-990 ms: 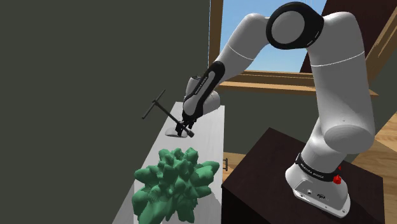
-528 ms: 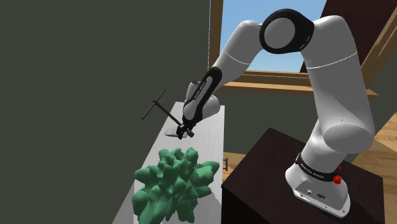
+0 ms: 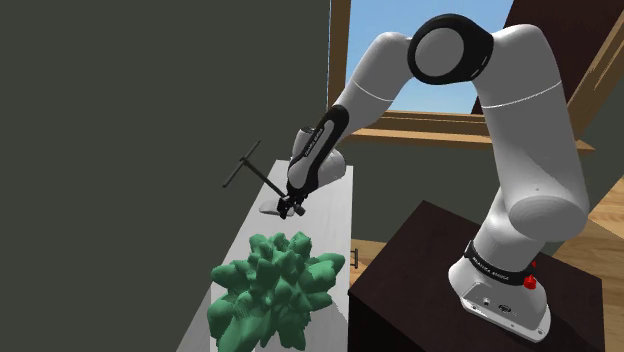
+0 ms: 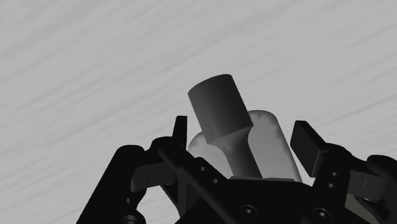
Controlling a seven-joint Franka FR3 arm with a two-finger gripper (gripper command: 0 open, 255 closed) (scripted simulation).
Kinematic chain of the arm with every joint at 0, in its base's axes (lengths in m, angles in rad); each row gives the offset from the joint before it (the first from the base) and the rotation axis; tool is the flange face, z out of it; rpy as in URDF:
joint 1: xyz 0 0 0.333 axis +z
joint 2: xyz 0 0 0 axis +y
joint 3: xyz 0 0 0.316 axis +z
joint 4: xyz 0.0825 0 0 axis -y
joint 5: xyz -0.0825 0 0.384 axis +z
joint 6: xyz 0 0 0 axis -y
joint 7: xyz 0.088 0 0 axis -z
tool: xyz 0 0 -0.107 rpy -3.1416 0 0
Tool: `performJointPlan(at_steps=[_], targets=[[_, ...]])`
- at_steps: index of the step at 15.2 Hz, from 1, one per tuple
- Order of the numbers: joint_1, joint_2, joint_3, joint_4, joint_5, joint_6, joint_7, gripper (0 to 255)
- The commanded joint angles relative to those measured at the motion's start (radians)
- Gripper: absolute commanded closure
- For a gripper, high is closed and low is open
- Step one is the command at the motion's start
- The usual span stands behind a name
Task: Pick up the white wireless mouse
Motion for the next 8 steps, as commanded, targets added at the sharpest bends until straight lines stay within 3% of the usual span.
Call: performJointPlan(at_steps=[1,8], targets=[[0.002,-0.013,-0.002,-0.005,-0.001,-0.008,0.002,255],[0.015,-0.105,-0.019,-0.028,-0.012,-0.077,0.024,255]])
